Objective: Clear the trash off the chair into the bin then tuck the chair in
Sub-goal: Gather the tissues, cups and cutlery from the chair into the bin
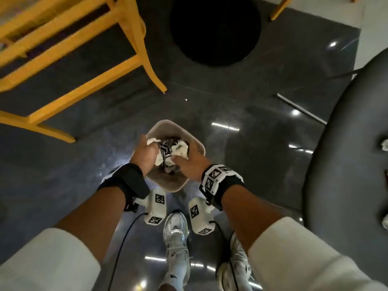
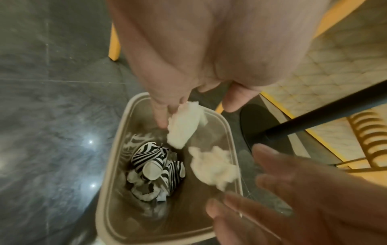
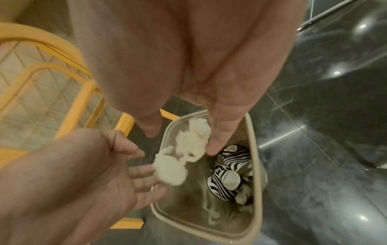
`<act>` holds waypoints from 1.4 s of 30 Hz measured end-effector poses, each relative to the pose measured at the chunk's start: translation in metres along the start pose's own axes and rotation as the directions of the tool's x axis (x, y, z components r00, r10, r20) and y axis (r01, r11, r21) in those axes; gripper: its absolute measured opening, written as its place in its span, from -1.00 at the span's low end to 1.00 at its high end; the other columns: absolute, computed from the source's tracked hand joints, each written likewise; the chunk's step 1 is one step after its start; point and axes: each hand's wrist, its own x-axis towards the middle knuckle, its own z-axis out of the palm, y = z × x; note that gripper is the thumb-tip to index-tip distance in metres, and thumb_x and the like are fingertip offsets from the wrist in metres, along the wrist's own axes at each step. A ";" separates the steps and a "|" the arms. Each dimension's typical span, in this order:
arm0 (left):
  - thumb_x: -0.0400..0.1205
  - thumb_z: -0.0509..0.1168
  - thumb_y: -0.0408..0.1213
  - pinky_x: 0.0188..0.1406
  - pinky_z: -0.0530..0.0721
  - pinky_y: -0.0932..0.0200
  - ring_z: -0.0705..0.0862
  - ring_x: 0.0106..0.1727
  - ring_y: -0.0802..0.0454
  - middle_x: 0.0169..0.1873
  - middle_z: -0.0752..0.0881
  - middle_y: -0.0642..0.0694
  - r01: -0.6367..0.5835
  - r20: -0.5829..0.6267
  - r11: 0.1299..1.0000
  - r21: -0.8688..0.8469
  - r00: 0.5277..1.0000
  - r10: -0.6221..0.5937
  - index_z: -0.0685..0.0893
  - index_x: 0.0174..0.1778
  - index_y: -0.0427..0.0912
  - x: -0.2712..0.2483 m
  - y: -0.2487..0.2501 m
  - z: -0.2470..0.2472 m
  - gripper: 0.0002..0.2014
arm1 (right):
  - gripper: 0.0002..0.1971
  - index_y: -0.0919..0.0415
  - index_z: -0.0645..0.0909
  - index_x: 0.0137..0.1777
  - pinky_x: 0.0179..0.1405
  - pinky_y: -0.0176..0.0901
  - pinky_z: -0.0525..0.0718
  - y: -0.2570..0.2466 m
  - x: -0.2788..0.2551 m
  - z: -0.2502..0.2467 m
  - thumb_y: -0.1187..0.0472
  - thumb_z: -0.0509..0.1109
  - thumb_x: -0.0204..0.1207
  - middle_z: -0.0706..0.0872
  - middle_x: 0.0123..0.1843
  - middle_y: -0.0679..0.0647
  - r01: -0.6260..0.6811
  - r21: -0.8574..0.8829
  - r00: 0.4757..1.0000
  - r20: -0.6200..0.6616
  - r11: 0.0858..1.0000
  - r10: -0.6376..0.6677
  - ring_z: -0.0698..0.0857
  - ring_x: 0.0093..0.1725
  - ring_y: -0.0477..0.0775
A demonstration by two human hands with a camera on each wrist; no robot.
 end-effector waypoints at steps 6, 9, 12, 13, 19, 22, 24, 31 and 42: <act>0.60 0.17 -0.25 0.26 0.61 -0.08 0.67 0.13 -0.24 0.09 0.76 -0.24 -0.148 0.072 0.915 0.375 0.989 0.130 0.72 0.09 -0.19 -0.020 0.014 0.010 -0.73 | -0.65 0.17 0.67 0.31 0.29 0.04 0.67 0.010 -0.022 -0.018 0.01 0.20 0.73 0.76 0.30 0.25 0.028 -0.259 0.999 -0.017 0.966 -0.033 0.73 0.29 0.33; 0.70 0.17 -0.31 0.16 0.57 -0.03 0.68 0.04 -0.21 0.03 0.77 -0.24 -0.223 0.152 0.874 0.432 0.973 0.173 0.73 0.03 -0.19 -0.035 0.041 0.037 -0.79 | -0.71 0.21 0.72 0.19 0.26 0.08 0.71 0.015 -0.060 -0.063 0.14 0.22 0.69 0.81 0.19 0.26 0.079 -0.227 0.990 -0.096 0.971 -0.103 0.77 0.20 0.35; 0.68 0.26 -0.33 0.19 0.68 -0.15 0.73 0.11 -0.31 0.09 0.78 -0.30 -0.331 0.241 0.861 0.386 0.937 0.253 0.71 0.13 -0.18 -0.069 0.098 0.080 -0.83 | -0.76 0.09 0.71 0.19 0.30 0.07 0.71 0.032 -0.101 -0.124 0.11 0.28 0.65 0.84 0.17 0.20 0.110 -0.088 0.948 -0.290 0.990 -0.131 0.78 0.20 0.30; 0.68 0.25 -0.37 0.06 0.74 -0.01 0.74 0.05 -0.27 0.07 0.77 -0.29 -0.385 0.265 0.843 0.375 0.916 0.301 0.68 0.20 -0.23 -0.083 0.119 0.097 -0.79 | -0.77 0.04 0.71 0.19 0.29 0.05 0.71 0.041 -0.117 -0.145 0.11 0.29 0.64 0.85 0.12 0.17 0.121 -0.031 0.921 -0.369 0.992 -0.123 0.80 0.17 0.26; 0.62 0.23 -0.35 0.00 0.74 -0.01 0.77 -0.12 -0.12 -0.16 0.80 -0.10 -0.663 0.449 0.679 0.316 0.735 0.509 0.68 -0.09 0.07 -0.174 0.221 0.218 -0.80 | -0.68 0.13 0.65 0.26 0.14 0.20 0.70 0.134 -0.215 -0.269 0.13 0.34 0.53 0.69 0.20 0.17 0.028 -0.066 0.483 -0.873 0.997 -0.071 0.70 0.13 0.30; 0.61 0.26 -0.38 0.06 0.73 -0.03 0.74 -0.13 -0.05 -0.17 0.76 -0.06 -0.780 0.555 0.568 0.264 0.604 0.572 0.69 0.02 -0.01 -0.226 0.243 0.284 -0.80 | -0.50 0.07 0.53 0.44 0.32 0.21 0.61 0.187 -0.259 -0.307 0.09 0.44 0.47 0.47 0.48 0.15 -0.202 -0.092 0.280 -0.960 0.975 -0.033 0.51 0.32 0.28; 0.58 0.29 -0.41 0.07 0.69 0.08 0.70 -0.10 0.01 -0.05 0.71 -0.05 -0.850 0.615 0.480 0.219 0.502 0.608 0.66 0.16 -0.08 -0.263 0.244 0.331 -0.73 | -0.32 0.02 0.39 0.58 0.45 0.16 0.51 0.219 -0.281 -0.320 0.03 0.49 0.46 0.30 0.63 0.12 -0.231 0.000 0.202 -0.978 0.973 0.048 0.41 0.44 0.26; 0.51 0.37 -0.20 0.37 0.55 0.09 0.50 0.34 0.01 0.30 0.43 0.02 -0.937 0.687 0.285 0.200 0.342 0.641 0.53 0.42 0.04 -0.333 0.224 0.431 -0.48 | -0.51 -0.05 0.53 0.51 0.27 0.02 0.68 0.300 -0.290 -0.341 -0.04 0.43 0.59 0.75 0.22 0.06 0.032 0.180 0.503 -0.853 0.983 0.139 0.70 0.23 0.14; 0.38 0.40 0.13 0.44 0.28 -0.01 0.29 0.48 -0.09 0.55 0.25 0.09 -0.926 0.743 -0.045 0.375 0.270 0.613 0.64 0.17 0.25 -0.338 0.200 0.450 -0.58 | -0.92 0.09 0.56 -0.15 -0.15 -0.10 0.60 0.312 -0.318 -0.348 0.18 0.24 0.52 0.63 -0.26 -0.08 0.521 0.427 0.389 -0.890 0.740 0.239 0.60 -0.26 -0.11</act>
